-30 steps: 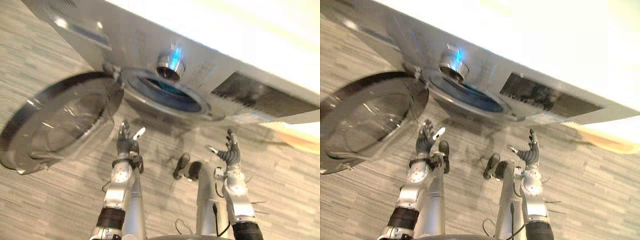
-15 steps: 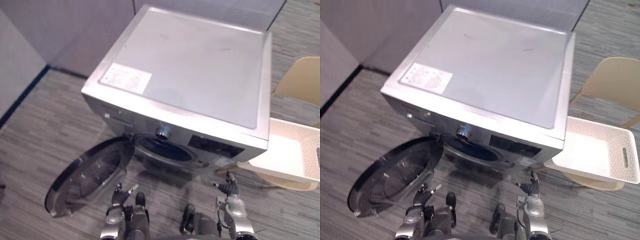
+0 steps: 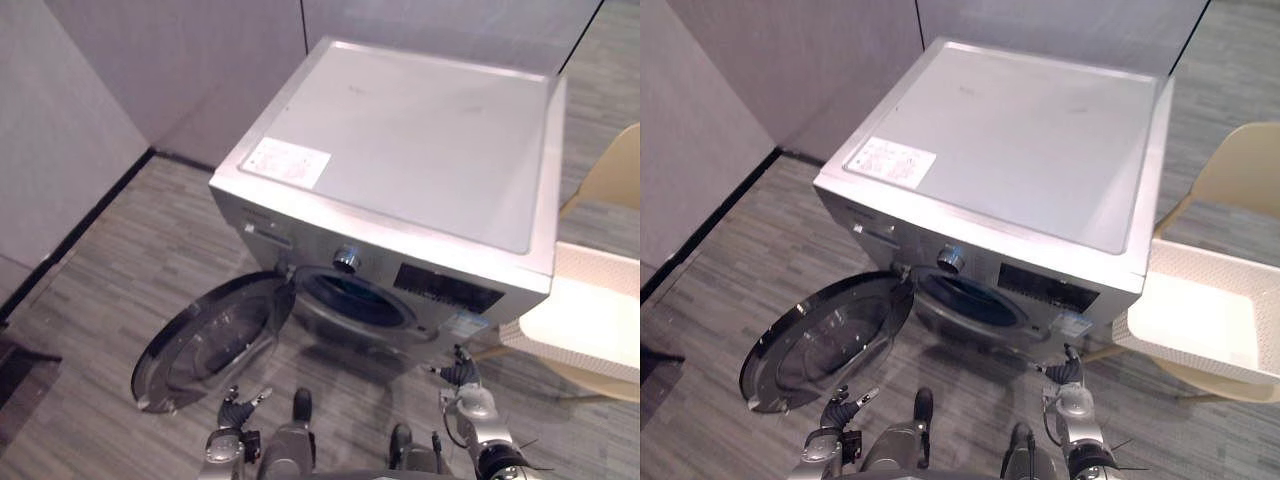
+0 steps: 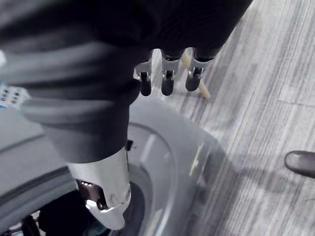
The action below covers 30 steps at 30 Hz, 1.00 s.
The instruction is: Pick up the laundry basket with both hands and put the clothes into the washing machine.
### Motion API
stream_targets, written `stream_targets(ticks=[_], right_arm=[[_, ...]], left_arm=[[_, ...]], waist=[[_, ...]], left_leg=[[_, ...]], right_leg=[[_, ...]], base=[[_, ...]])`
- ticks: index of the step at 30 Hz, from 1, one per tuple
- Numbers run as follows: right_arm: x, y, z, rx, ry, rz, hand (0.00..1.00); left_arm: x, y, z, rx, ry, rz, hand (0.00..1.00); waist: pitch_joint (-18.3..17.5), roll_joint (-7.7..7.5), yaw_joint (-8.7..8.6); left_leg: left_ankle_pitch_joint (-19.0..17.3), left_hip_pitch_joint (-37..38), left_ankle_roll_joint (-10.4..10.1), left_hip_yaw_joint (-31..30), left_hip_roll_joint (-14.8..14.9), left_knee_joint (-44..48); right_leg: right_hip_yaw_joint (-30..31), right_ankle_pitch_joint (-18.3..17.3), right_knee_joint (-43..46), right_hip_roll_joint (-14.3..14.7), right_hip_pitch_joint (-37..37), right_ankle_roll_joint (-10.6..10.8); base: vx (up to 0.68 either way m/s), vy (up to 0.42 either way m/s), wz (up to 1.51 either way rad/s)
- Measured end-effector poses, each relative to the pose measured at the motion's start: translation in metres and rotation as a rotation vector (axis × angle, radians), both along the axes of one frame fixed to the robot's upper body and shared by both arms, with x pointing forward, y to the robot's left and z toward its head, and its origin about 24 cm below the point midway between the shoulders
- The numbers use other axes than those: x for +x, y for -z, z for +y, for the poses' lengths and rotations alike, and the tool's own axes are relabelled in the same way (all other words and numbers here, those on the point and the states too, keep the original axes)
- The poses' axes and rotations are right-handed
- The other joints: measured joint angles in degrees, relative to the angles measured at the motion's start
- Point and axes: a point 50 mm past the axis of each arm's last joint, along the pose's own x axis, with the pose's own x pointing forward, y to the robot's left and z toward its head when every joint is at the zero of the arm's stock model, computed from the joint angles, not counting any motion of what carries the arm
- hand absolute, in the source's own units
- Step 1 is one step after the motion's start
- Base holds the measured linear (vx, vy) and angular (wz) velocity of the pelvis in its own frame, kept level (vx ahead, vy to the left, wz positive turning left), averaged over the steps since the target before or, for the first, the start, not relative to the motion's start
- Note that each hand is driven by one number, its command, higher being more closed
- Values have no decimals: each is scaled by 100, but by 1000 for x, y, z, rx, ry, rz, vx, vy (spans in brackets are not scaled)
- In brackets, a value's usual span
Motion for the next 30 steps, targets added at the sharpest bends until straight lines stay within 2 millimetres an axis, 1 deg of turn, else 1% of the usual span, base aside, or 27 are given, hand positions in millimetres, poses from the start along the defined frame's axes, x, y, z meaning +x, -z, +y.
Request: stream_targets(ticks=[1, 2, 3, 4, 5, 6, 7, 8, 9, 10, 11, 12, 13, 16, 18, 19, 20, 21, 22, 23, 24, 25, 26, 27, 28, 29, 30], right_arm=[[-4, 2, 3, 11, 7, 8, 0], [-4, 3, 5, 25, 20, 6, 0], [-10, 5, 3, 29, 36, 18, 0], [-14, 7, 2, 29, 45, 27, 0], [-22, 11, -3, 26, 62, 54, 0], [-24, 11, -8, 16, 70, 64, 0], [-28, 12, -15, 8, 92, 78, 0], [-30, 14, -16, 13, 102, 87, 0], [-34, 18, -11, 37, 119, 104, 0], [-37, 21, -7, 52, 124, 120, 0], [-41, 24, -4, 62, 126, 140, 0], [-42, 25, -3, 66, 126, 147, 0], [-41, 25, -3, 66, 125, 146, 0], [-28, 20, -1, 67, 113, 113, 0], [-17, 16, 1, 69, 103, 89, 0], [-15, 15, 3, 73, 102, 82, 0], [-14, 14, 1, 59, 85, 84, 0], [-13, 13, -3, 44, 78, 83, 0], [-15, 14, -3, 43, 77, 90, 0], [-20, 16, -2, 44, 75, 105, 0], [-32, 22, 1, 56, 83, 137, 0], [-38, 26, 6, 70, 82, 153, 0], [-38, 26, 8, 75, 78, 154, 0], [-32, 24, 11, 73, 61, 138, 0], [-24, 21, 9, 64, 55, 120, 0], [-17, 17, 7, 55, 51, 101, 0], [-10, 12, 3, 42, 50, 77, 0]], left_arm=[[7, -3, -2, 0, 14, -24, 0], [11, -5, -3, -2, 13, -38, 0], [7, -3, -4, -8, 12, -27, 0], [7, -3, -5, -10, 13, -26, 0], [5, -2, -6, -15, 15, -19, 0], [5, -1, -7, -18, 17, -14, 0], [6, -1, -7, -10, 31, -11, 0], [10, -2, -7, -3, 48, -16, 0], [21, -6, -2, 23, 89, -32, 0], [25, -7, 2, 38, 101, -37, 0], [24, -7, 5, 50, 111, -31, 0], [24, -7, 6, 60, 126, -28, 0], [23, -7, 9, 69, 126, -24, 0], [24, -8, 12, 78, 123, -27, 0], [29, -10, 14, 85, 123, -36, 0], [35, -12, 14, 88, 127, -46, 0], [40, -14, 15, 89, 123, -60, 0], [39, -15, 16, 88, 112, -64, 0], [45, -18, 17, 88, 93, -88, 0], [46, -20, 20, 98, 92, -97, 0], [44, -21, 22, 106, 85, -101, 0], [40, -20, 24, 108, 70, -98, 0], [38, -20, 25, 109, 65, -97, 0], [38, -21, 29, 109, 39, -102, 0], [38, -21, 26, 98, 26, -105, 0], [39, -20, 22, 85, 22, -105, 0], [40, -19, 13, 63, 22, -112, 0]], waist=[[51, -163, -73], [166, -368, -137], [152, -467, -164], [109, -442, -171], [26, -312, -184], [-65, -156, -225], [-165, 39, -320], [-160, 31, -329], [-80, -139, -337], [-38, -241, -337], [-69, -312, -381], [-85, -340, -435], [-94, -350, -442], [-71, -356, -437], [10, -408, -444], [71, -512, -470], [82, -522, -445], [103, -439, -439], [173, -406, -451], [179, -408, -442], [203, -387, -445], [124, -540, -440], [121, -540, -412], [97, -633, -328], [103, -543, -230], [160, -422, -174], [304, -209, -134]], left_leg=[[274, 37, -116, 49, -117, -82], [-489, -84, 462, 324, -260, 1076], [-1182, -34, 619, 406, -269, 2028], [-1421, 74, 603, 397, -227, 2255], [-1821, 404, 519, 370, -142, 2223], [-1997, 700, 468, 333, -74, 1705], [-2027, 968, 459, 323, -27, 898], [-2010, 1020, 481, 328, -20, 634], [-1881, 1010, 574, 335, -142, 504], [-1859, 1014, 608, 333, -211, 514], [-1856, 1024, 615, 337, -289, 537], [-1859, 1106, 626, 361, -366, 535], [-1860, 1165, 630, 424, -418, 532], [-1846, 1077, 667, 705, -453, 554], [-1869, 906, 700, 914, -451, 677], [-1974, 628, 853, 978, -504, 1067], [-2060, 451, 1038, 974, -552, 1231], [-2094, 395, 1058, 1058, -351, 1212], [-2073, 333, 1038, 1084, -221, 1303], [-2053, 351, 1017, 1025, -202, 1314], [-1936, 449, 1019, 922, -196, 1299], [-1844, 461, 995, 890, -224, 1278], [-1809, 402, 976, 892, -238, 1297], [-1737, 248, 916, 880, -255, 1361], [-1603, 83, 846, 895, -222, 1270], [-1513, 9, 838, 885, -147, 1196], [-1303, -13, 805, 803, -30, 1019]], right_leg=[[-123, 61, -49, -192, -23, -89], [-156, 104, -70, -429, 94, -80], [-184, 212, -239, -524, 210, -34], [-172, 282, -367, -511, 265, 2], [-91, 422, -655, -411, 385, 20], [-104, 583, -879, -294, 394, 78], [-149, 832, -1182, -171, 384, 168], [-173, 971, -1342, -124, 390, 204], [-198, 1221, -1630, -191, 454, 247], [-203, 1324, -1755, -236, 524, 278], [-193, 1386, -1825, -289, 590, 302], [-136, 1411, -1834, -339, 655, 324], [-21, 1447, -1829, -376, 646, 343], [333, 1621, -1828, -387, 354, 341], [556, 1741, -1832, -370, 101, 326], [662, 1809, -1579, -434, -197, 349], [889, 2054, -1566, -397, -387, 598], [936, 2013, -1511, -291, -396, 664], [795, 997, 25, -252, -712, 193], [742, 534, 885, -232, -793, 130], [714, 10, 1783, -213, -605, 321], [705, -311, 1944, -196, -273, 455], [714, -447, 1790, -198, -138, 479], [717, -574, 1095, -112, 42, 441], [699, -518, 314, 38, 220, 301], [683, -348, -71, 166, 294, 85], [623, -33, -511, 337, 418, 28]], base=[[-143, -40, 72], [-145, -39, 42], [-107, -21, 22], [-100, 58, -2], [-49, 100, -16], [-21, 195, -9], [-13, 156, 2], [-78, 174, 12], [-99, 102, 10], [-120, 137, 13], [-84, 131, 6], [-83, 150, -11], [-90, 127, -37], [-106, 51, -53], [-146, 21, -63], [-172, 37, -58], [-188, 17, -64], [-210, -10, -56], [-150, -35, -20], [-109, -41, 16], [-29, -88, 34], [-22, -119, 31], [-84, -158, 10], [-185, -163, -21], [-168, -128, -29], [-206, -77, -26], [-255, -50, 4]])
